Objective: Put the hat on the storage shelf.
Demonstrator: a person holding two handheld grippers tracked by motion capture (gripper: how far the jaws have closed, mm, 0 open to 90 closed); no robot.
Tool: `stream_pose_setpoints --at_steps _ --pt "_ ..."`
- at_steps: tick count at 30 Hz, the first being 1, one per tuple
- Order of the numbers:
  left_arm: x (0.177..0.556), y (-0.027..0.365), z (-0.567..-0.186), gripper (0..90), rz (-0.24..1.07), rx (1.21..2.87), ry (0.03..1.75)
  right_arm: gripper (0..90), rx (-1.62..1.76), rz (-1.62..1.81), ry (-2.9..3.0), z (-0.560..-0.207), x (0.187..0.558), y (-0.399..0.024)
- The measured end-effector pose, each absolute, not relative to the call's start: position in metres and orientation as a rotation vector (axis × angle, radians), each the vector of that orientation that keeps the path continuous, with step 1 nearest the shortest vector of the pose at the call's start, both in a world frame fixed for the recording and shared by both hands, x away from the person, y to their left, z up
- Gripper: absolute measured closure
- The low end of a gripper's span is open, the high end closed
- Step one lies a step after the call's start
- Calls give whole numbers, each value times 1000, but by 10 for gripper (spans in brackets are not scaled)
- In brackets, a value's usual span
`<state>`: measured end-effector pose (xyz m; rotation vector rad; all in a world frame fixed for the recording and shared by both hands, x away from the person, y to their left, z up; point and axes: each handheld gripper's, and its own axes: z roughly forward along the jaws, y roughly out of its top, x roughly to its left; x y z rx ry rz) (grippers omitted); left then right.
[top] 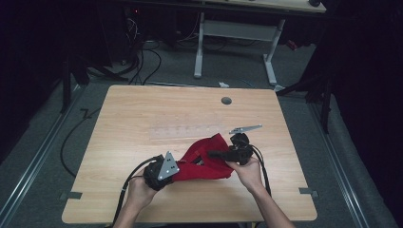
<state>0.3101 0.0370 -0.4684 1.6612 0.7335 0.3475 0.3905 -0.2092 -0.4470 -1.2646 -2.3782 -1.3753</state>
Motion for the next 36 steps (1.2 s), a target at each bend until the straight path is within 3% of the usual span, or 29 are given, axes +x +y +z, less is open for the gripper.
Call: stream_pose_setpoints --at_steps 15,30,36 --pt "309 47 -458 837 411 1681 725 474 -1377 -1649 -2190 -434 393 -247" --pt "318 73 -449 839 413 1588 822 444 -1456 -1817 -2168 -428 384 -267" --pt "328 82 -441 839 348 1496 869 437 -1501 -1648 -2356 -459 384 -260"
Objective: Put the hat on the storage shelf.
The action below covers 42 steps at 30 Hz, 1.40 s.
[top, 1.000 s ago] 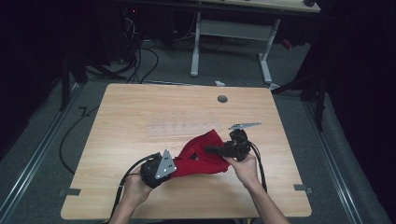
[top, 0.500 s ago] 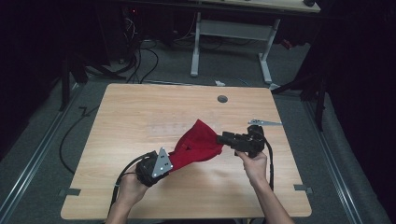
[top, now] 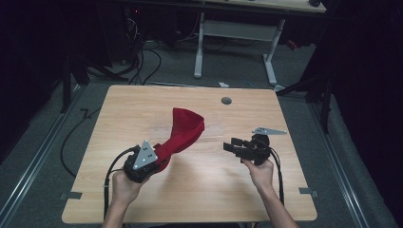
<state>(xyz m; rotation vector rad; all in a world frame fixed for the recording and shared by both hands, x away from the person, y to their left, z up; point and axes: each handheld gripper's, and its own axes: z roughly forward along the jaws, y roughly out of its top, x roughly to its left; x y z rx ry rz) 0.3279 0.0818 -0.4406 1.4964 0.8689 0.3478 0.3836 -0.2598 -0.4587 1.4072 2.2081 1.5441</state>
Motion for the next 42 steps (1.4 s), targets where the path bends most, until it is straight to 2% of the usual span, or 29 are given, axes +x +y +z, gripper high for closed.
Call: stream_pose_setpoints --at_steps 14,26,42 --pt "349 97 -438 838 279 1386 943 409 1384 1106 2198 -519 380 -252" --pt "364 106 -434 836 263 1279 1009 384 1318 912 2173 -531 376 -245" --pt "379 123 -416 836 279 1155 1040 356 1324 917 2180 -532 376 -245"
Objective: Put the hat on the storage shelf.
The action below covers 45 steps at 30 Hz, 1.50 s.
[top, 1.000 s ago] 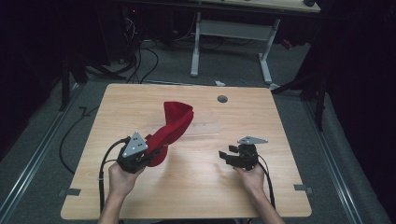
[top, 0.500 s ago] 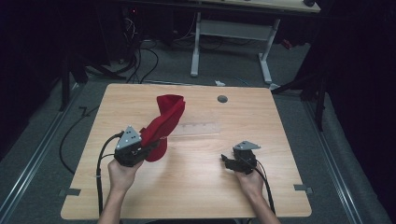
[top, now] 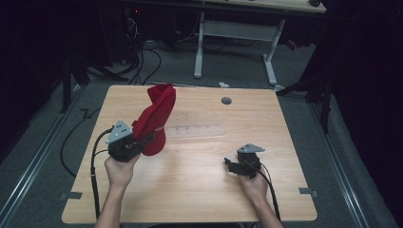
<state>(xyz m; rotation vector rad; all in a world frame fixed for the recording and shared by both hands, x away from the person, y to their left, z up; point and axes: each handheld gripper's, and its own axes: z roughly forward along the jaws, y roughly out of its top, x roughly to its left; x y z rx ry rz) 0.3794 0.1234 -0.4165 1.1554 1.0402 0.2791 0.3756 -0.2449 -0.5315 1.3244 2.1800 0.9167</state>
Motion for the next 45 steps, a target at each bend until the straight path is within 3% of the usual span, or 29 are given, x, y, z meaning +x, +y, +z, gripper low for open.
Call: stream_pose_setpoints --at_steps 30,45 --pt "450 124 -408 834 402 1123 1086 351 1324 919 2181 -532 376 -245" --pt "458 122 -421 833 432 1109 1119 350 1324 919 2182 -532 376 -245"
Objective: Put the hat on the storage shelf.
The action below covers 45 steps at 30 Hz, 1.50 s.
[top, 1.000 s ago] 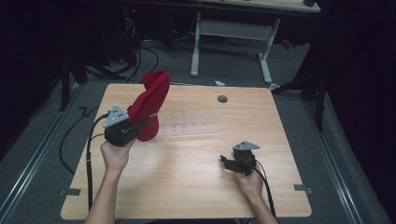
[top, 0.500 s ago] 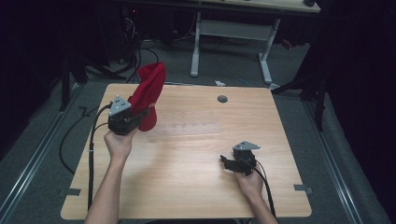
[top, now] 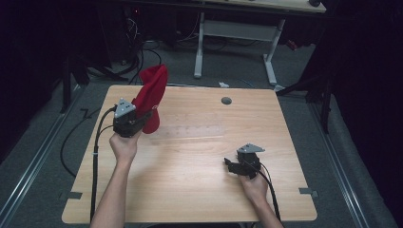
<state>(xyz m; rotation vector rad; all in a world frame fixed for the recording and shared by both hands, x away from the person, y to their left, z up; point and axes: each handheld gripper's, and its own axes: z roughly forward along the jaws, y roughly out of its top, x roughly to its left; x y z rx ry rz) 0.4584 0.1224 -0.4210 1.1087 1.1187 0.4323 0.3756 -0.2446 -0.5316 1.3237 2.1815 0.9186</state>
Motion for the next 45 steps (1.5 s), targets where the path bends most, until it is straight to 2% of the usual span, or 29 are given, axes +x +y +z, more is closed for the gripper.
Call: stream_pose_setpoints --at_steps 15,22,36,40,43,44,45 --pt "464 114 -439 832 473 1136 1119 347 1325 919 2183 -532 375 -244" --pt "465 118 -455 828 436 1107 1158 345 1324 918 2185 -532 375 -244" --pt "454 121 -462 803 412 1113 1185 345 1323 918 2185 -532 375 -244" --pt "449 119 -464 777 407 1159 1198 345 1324 918 2184 -532 375 -244" --pt "445 118 -465 662 408 1171 1205 345 1324 919 2184 -532 375 -244" --pt "444 118 -465 662 410 1170 1211 345 1324 919 2184 -532 375 -244" --pt "443 119 -466 621 409 1171 1220 346 1324 918 2184 -532 375 -244"
